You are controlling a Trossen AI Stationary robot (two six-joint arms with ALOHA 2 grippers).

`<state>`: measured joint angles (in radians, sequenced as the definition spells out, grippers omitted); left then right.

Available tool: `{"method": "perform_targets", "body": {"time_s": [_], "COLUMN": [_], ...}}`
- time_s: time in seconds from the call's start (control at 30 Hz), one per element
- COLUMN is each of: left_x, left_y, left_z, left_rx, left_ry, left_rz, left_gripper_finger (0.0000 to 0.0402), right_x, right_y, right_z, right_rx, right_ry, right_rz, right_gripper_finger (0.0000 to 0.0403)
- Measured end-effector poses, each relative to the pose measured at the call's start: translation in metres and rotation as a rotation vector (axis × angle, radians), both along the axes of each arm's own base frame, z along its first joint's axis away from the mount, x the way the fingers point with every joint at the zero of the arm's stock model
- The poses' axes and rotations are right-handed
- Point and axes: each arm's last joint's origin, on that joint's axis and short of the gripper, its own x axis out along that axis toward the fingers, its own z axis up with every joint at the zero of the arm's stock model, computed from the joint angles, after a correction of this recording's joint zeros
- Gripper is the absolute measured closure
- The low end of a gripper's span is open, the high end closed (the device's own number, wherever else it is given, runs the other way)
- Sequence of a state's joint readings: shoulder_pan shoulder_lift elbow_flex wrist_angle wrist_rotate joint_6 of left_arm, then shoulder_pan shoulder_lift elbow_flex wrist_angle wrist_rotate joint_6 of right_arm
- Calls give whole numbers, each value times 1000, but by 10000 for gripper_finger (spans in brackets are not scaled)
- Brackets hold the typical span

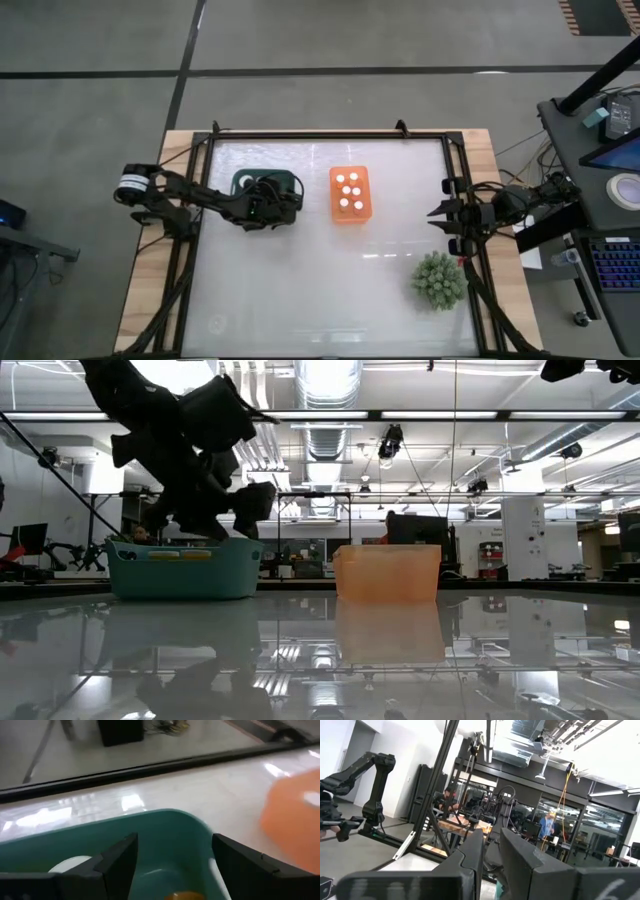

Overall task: Pick and place medicine bottles into bin by pill shape (circle, oval)
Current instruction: Return to Home Position

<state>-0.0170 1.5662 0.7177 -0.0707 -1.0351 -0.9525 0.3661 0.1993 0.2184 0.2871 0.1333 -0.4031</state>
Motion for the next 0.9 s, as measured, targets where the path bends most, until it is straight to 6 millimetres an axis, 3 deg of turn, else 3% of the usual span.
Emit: {"method": "perform_targets", "body": {"time_s": [0.27, 0.43, 0.67, 0.77, 0.9], "left_x": [12, 8, -25, -47, -73], "left_y": [-7, -21, -66, -79, -83], "left_z": [40, 82, 129, 134, 130], "left_rx": [-81, -47, 141, 200, 227], "left_ry": [-16, -27, 1, -8, -46], "left_rz": [-226, -462, -859, -934, -969], "left_gripper_finger": [162, 162, 177, 205, 257], "right_x": [0, 1, 0, -2, -5], "right_y": [0, 1, 0, -1, -2], "right_z": [0, -3, -10, -12, -16], "right_rx": [-1, -38, -88, -89, -89], "right_ry": [2, 25, 12, -2, -16], "right_rz": [0, -6, -21, -22, -24], "right_gripper_finger": [344, 344, 344, 344, 344]}}
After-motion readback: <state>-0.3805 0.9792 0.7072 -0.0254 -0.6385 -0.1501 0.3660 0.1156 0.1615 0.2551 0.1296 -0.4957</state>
